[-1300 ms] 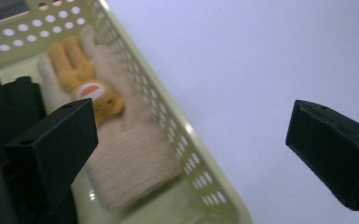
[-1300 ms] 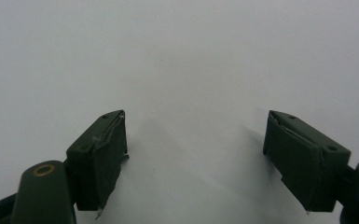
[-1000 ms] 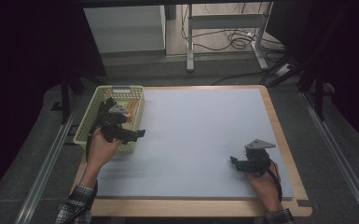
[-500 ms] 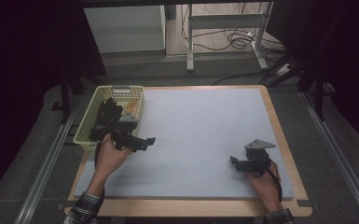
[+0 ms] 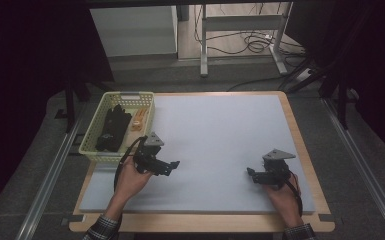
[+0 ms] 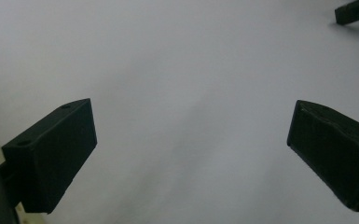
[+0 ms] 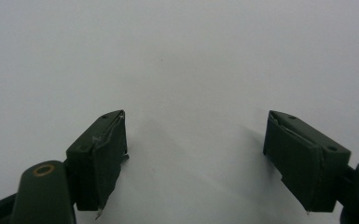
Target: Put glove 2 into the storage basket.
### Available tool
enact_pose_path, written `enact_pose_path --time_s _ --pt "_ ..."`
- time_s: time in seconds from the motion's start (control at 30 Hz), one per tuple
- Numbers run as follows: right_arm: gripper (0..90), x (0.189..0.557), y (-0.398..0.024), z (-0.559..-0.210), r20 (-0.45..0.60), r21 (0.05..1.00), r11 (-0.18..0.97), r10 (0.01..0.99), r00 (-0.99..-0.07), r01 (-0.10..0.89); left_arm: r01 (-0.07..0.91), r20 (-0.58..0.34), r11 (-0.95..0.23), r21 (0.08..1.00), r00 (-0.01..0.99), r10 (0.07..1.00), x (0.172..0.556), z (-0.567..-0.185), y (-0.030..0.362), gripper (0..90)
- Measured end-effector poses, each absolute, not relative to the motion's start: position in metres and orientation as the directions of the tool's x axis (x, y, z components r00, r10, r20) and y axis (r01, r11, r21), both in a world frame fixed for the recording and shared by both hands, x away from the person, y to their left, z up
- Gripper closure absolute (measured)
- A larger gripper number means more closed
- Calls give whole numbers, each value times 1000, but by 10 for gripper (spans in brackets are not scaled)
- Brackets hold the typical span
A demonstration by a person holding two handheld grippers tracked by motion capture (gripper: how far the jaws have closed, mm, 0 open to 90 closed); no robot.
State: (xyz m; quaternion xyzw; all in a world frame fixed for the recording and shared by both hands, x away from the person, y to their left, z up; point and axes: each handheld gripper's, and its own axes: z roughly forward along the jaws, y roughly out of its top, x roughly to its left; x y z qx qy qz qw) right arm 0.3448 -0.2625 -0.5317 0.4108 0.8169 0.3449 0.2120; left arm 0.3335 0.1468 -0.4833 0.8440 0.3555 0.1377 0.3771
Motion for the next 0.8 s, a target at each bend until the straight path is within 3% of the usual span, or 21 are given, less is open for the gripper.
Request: enact_pose_path --time_s 0.8 --pt "209 345 -262 -532 -64 738 425 818 -572 525 490 -23 -528 693 748 664 314 -548 122 0"
